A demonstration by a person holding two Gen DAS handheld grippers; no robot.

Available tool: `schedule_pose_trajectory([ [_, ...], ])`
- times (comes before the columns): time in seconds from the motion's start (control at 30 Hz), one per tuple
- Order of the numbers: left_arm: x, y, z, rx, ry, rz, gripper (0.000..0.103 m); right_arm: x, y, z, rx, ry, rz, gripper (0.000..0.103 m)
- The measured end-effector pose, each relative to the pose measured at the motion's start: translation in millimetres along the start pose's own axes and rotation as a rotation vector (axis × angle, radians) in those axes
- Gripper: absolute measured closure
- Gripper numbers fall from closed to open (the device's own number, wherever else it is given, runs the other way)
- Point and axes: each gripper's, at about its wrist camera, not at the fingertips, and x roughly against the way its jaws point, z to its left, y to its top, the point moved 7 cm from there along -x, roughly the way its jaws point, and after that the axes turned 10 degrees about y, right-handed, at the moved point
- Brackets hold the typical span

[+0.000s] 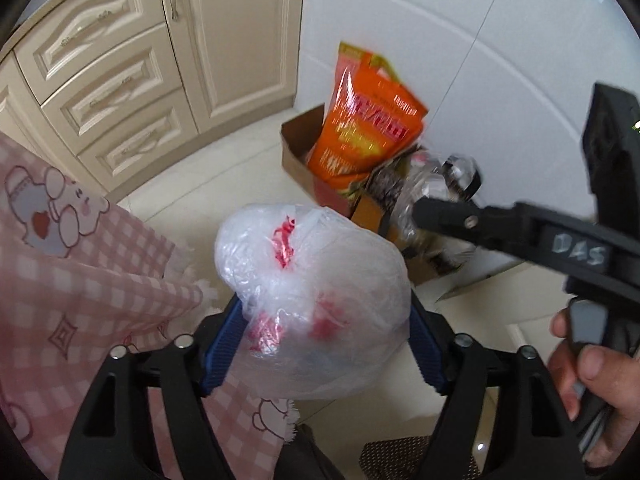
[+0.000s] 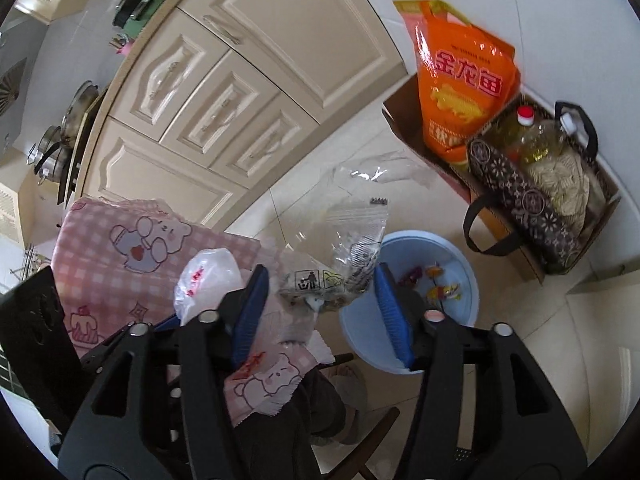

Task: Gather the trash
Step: 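Open both tools to drop the bag and wrapper into the bin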

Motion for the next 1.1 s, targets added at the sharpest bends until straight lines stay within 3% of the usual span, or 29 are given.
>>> schedule_pose_trajectory([
  [0.13,-10,-4,5,0.007,0.040,0.032,0.018,1,0,-5,-0.025,-0.017,-0.014,0.016],
  [0.23,-11,-6,9,0.029,0.040,0.035,0.018,3,0,-8,-0.033,-0.036,-0.019,0.011],
  [0.73,40,3,11,0.061,0.051,-0.073,0.017,26,2,10,-0.001,-0.069,-0.055,0.007],
  [1.1,131,15,28,0.104,0.046,-0.255,0.015,63,14,81,0.119,-0.044,-0.136,0.007],
])
